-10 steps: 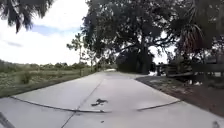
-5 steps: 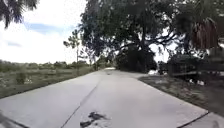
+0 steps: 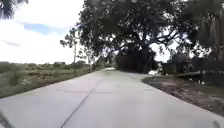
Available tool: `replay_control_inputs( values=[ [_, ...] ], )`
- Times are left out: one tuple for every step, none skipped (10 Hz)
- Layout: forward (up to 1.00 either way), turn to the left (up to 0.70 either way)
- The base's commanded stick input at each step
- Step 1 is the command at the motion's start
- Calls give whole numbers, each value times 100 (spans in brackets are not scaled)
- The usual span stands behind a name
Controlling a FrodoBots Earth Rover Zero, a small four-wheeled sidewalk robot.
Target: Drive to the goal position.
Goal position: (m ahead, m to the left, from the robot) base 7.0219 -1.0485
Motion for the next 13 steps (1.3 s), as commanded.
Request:
replay_control_inputs(
  values=[
    [70,0],
    [70,0],
    [70,0],
    [70,0],
    [70,0],
    [70,0],
    [70,0],
    [70,0],
    [70,0],
    [70,0],
    [70,0],
    [70,0],
    [70,0]
  ],
)
